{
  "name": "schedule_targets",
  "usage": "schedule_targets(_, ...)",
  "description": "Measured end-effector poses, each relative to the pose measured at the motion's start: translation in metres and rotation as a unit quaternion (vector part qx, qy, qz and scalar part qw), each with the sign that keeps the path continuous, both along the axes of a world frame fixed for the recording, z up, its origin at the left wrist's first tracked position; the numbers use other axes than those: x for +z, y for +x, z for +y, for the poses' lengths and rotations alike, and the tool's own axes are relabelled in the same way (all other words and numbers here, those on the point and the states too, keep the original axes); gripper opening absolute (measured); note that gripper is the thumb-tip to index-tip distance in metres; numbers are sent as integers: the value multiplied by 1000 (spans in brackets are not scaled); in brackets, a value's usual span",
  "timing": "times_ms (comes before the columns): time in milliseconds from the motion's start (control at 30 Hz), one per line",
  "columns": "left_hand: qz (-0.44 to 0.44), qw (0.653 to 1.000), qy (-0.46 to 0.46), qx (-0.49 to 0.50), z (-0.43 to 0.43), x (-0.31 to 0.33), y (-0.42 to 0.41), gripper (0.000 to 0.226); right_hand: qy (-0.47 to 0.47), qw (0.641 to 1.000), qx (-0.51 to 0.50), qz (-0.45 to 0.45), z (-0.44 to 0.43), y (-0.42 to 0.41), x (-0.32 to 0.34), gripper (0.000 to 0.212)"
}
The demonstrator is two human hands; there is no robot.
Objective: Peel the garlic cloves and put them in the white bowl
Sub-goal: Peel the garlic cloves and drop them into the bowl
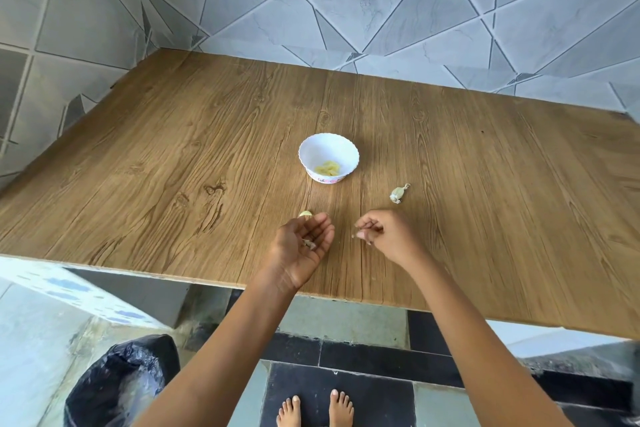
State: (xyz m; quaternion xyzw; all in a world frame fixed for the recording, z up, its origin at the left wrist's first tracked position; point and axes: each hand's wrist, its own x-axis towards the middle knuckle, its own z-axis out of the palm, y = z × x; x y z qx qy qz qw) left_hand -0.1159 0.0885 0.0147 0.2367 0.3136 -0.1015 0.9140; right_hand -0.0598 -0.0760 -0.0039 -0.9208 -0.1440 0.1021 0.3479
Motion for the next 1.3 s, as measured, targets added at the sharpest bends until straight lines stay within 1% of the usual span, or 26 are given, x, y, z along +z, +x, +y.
schedule_targets(100, 2, 1000, -2, 7, 1, 0, -1, 36, -12, 1000, 14, -6, 12, -2, 0, 17)
schedule_targets(200, 1, 1000, 1, 9, 0, 0, -2, 36, -42, 998, 24, -37, 24, -8, 0, 7)
schedule_targets(300, 2, 1000, 7, 13, 0, 0, -2, 36, -88, 994, 45, -49, 29, -11, 2, 15)
schedule_targets(333, 4, 1000, 9, 14, -1, -1, -1, 36, -70, 996, 44, -37, 26, -11, 3, 17)
schedule_targets(367, 4, 1000, 10, 16, -1, -1, -1, 35, -17, 999, 34, -12, 24, -12, 7, 19)
schedule_targets(400, 5, 1000, 11, 16, -2, -1, 0, 34, 59, 998, 18, 12, 21, -14, 12, 21)
schedule_targets(467, 6, 1000, 11, 15, -4, -1, 1, 33, 200, 979, 9, 46, 19, -19, 25, 23)
schedule_targets(500, 7, 1000, 10, 12, -6, 0, 2, 33, 237, 970, 21, 57, 21, -21, 30, 25)
schedule_targets(533, 8, 1000, 11, 10, -9, 1, 3, 32, 245, 967, 37, 57, 25, -22, 34, 26)
schedule_targets(600, 11, 1000, 15, 7, -16, 5, 6, 30, 190, 980, 58, 17, 34, -25, 37, 28)
schedule_targets(667, 17, 1000, 12, 7, -19, 6, 8, 29, 130, 989, 46, -53, 40, -26, 37, 23)
schedule_targets(733, 19, 1000, 14, 4, -19, 6, 9, 30, 72, 987, 50, -133, 44, -25, 36, 15)
schedule_targets(800, 12, 1000, 17, -1, -19, 7, 9, 33, 17, 981, 70, -181, 46, -25, 33, 7)
schedule_targets(867, 7, 1000, 17, 0, -20, 9, 9, 35, -17, 976, 73, -204, 46, -25, 29, 18)
schedule_targets(900, 6, 1000, 17, 4, -20, 10, 9, 36, -24, 974, 75, -214, 45, -25, 28, 20)
schedule_targets(1000, 3, 1000, 17, 15, -20, 11, 9, 34, -31, 970, 93, -225, 41, -25, 26, 6)
schedule_targets(1033, 4, 1000, 19, 17, -19, 11, 9, 33, -31, 970, 93, -220, 40, -25, 28, 11)
schedule_targets(1067, 4, 1000, 20, 18, -19, 11, 9, 33, -19, 970, 93, -225, 39, -25, 28, 11)
schedule_targets(1133, 2, 1000, 25, 15, -19, 12, 9, 36, 4, 969, 87, -230, 38, -24, 29, 2)
schedule_targets(1200, -4, 999, 31, 9, -20, 12, 10, 40, 1, 970, 77, -229, 36, -23, 28, 10)
schedule_targets(1267, -8, 1000, 24, 9, -21, 11, 11, 40, -7, 971, 69, -228, 30, -23, 29, 3)
schedule_targets(1300, -9, 1000, 20, 8, -21, 11, 11, 40, -12, 972, 60, -228, 26, -24, 31, 8)
